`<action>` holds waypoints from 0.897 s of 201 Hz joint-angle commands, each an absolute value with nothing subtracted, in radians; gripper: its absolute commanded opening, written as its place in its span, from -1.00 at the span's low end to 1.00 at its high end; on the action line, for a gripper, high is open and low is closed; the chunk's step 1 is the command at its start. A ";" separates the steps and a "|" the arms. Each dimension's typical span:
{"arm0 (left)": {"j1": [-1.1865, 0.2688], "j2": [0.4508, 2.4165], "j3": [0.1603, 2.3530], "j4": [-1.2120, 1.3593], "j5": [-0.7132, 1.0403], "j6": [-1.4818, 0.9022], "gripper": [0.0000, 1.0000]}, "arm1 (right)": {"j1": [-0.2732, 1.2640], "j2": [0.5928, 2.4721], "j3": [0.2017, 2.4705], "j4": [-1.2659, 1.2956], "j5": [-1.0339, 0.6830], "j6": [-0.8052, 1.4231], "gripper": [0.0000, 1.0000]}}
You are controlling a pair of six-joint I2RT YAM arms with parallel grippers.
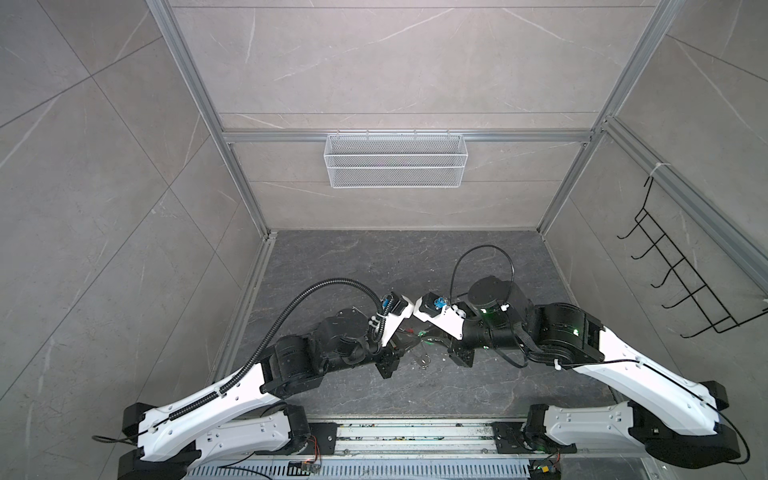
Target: Remove the keys from the keyring
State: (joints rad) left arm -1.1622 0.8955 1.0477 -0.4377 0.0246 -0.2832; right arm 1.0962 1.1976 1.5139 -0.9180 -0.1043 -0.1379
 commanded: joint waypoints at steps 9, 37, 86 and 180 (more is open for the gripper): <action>-1.154 0.863 0.997 -0.365 -0.044 -0.239 -1.00 | 1.108 1.229 1.597 -0.908 -0.116 -0.070 -1.00; -1.153 0.877 0.993 -0.346 -0.034 -0.219 -1.00 | 1.113 1.254 1.651 -0.957 -0.078 -0.050 -1.00; -1.153 0.885 1.011 -0.383 0.036 -0.218 -1.00 | 1.115 1.330 1.790 -1.146 -0.028 -0.115 -1.00; -1.154 0.908 1.079 -0.502 0.100 -0.212 -1.00 | 1.189 1.383 1.870 -1.191 0.192 -0.238 -1.00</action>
State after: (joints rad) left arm -1.1511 0.8837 1.0519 -0.4023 0.0395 -0.2451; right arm 1.1614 1.3804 1.8519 -1.2316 0.0784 -0.1741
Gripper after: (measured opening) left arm 0.052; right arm 0.058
